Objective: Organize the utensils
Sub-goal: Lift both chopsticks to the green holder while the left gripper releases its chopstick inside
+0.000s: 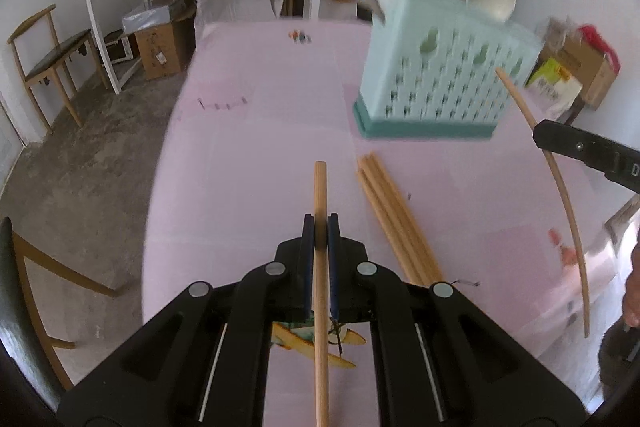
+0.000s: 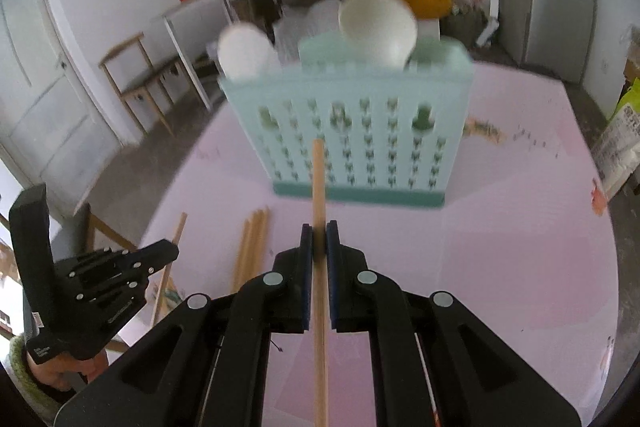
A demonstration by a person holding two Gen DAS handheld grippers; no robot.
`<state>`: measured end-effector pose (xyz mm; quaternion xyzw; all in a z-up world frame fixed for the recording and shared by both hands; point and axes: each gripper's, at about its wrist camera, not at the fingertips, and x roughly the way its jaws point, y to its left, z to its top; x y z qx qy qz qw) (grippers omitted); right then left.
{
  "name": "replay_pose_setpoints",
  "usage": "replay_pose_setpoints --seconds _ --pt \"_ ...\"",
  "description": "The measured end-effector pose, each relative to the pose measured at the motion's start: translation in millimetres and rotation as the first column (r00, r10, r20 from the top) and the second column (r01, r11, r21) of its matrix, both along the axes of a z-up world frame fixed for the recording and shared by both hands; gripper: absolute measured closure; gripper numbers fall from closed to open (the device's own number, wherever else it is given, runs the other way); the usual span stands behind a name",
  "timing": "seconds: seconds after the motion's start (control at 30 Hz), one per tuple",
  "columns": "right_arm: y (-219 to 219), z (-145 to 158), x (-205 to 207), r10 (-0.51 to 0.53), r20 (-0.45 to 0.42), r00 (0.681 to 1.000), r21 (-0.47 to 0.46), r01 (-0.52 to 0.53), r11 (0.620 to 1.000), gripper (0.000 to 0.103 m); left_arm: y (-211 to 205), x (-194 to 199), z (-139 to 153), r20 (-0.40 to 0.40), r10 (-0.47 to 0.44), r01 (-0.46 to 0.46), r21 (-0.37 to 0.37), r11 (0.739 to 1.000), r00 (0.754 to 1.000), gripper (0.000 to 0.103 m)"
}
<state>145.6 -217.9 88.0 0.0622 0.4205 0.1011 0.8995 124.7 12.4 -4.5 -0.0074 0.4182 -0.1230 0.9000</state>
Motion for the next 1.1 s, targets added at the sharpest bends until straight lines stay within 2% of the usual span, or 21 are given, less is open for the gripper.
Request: replay_pose_setpoints --seconds 0.13,0.27,0.4,0.53,0.6,0.73,0.8,0.93,1.03,1.1 --pt "-7 29 -9 -0.012 0.097 0.995 0.031 0.009 0.999 0.096 18 -10 35 0.087 0.012 -0.005 -0.074 0.997 0.996 0.098" --pt "-18 52 -20 -0.035 0.181 0.983 0.058 0.025 0.998 0.096 35 -22 75 0.200 0.022 0.011 -0.163 0.987 0.979 0.098" --pt "-32 64 -28 -0.067 0.215 0.974 0.092 0.048 0.995 0.096 41 -24 113 0.297 0.020 0.058 -0.254 0.966 0.955 0.098" --pt "-46 68 -31 -0.098 0.228 0.969 0.133 0.068 0.989 0.096 32 -12 146 0.365 -0.019 0.134 -0.291 0.947 0.931 0.098" --pt "-50 69 -30 -0.108 0.232 0.967 0.148 0.074 0.986 0.096 24 -3 163 0.399 -0.038 0.176 -0.316 0.932 0.916 0.098" --pt "-59 74 -30 -0.123 0.254 0.959 0.170 0.081 0.982 0.096 7 17 202 0.492 -0.037 0.253 -0.381 0.889 0.870 0.098" --pt "-63 74 -31 -0.130 0.259 0.957 0.187 0.083 0.979 0.096 -4 29 221 0.554 -0.012 0.274 -0.393 0.878 0.833 0.098" --pt "-70 72 -28 -0.140 0.263 0.955 0.223 0.081 0.971 0.096 -29 57 232 0.603 0.031 0.284 -0.420 0.862 0.797 0.098" --pt "-76 72 -25 -0.146 0.267 0.953 0.231 0.083 0.969 0.096 -54 80 225 0.636 0.057 0.257 -0.390 0.884 0.769 0.098" --pt "-78 72 -24 -0.148 0.268 0.952 0.234 0.085 0.968 0.096 -71 100 214 0.630 0.060 0.243 -0.383 0.891 0.774 0.098"
